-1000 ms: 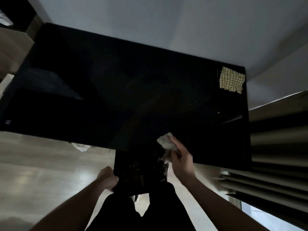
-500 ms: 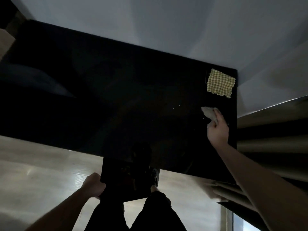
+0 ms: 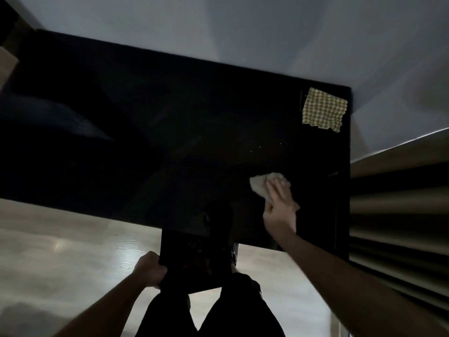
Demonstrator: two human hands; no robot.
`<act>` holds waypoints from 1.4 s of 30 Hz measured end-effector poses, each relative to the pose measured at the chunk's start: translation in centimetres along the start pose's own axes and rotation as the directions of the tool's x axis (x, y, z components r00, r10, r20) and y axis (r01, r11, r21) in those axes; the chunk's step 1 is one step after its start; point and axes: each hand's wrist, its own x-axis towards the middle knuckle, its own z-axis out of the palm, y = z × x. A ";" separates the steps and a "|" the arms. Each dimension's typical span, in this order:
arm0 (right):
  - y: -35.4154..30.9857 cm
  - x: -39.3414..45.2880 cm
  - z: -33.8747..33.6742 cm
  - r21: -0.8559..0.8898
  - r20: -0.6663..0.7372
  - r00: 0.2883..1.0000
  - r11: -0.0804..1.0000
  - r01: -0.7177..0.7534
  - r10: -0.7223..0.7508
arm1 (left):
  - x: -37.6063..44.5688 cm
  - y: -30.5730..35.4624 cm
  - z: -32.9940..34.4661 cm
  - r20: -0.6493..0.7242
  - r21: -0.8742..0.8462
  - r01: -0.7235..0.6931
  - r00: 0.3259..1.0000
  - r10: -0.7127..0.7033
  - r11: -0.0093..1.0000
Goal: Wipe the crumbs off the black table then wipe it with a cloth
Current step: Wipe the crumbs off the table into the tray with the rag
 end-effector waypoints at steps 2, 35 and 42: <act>-2.3 -3.6 1.4 0.069 0.049 0.998 0.997 0.030 -0.033 | -0.5 0.4 -0.1 -0.004 0.009 -0.020 1.000 0.020 1.000; 0.3 17.2 -3.6 -0.071 0.105 0.992 0.995 -0.067 0.074 | -0.1 0.6 -0.1 0.007 -0.064 0.054 0.999 -0.054 0.996; -6.6 11.4 -0.2 -0.154 0.099 0.983 0.974 0.166 -0.152 | 0.1 0.3 -0.1 -0.006 -0.094 0.045 0.999 -0.046 0.995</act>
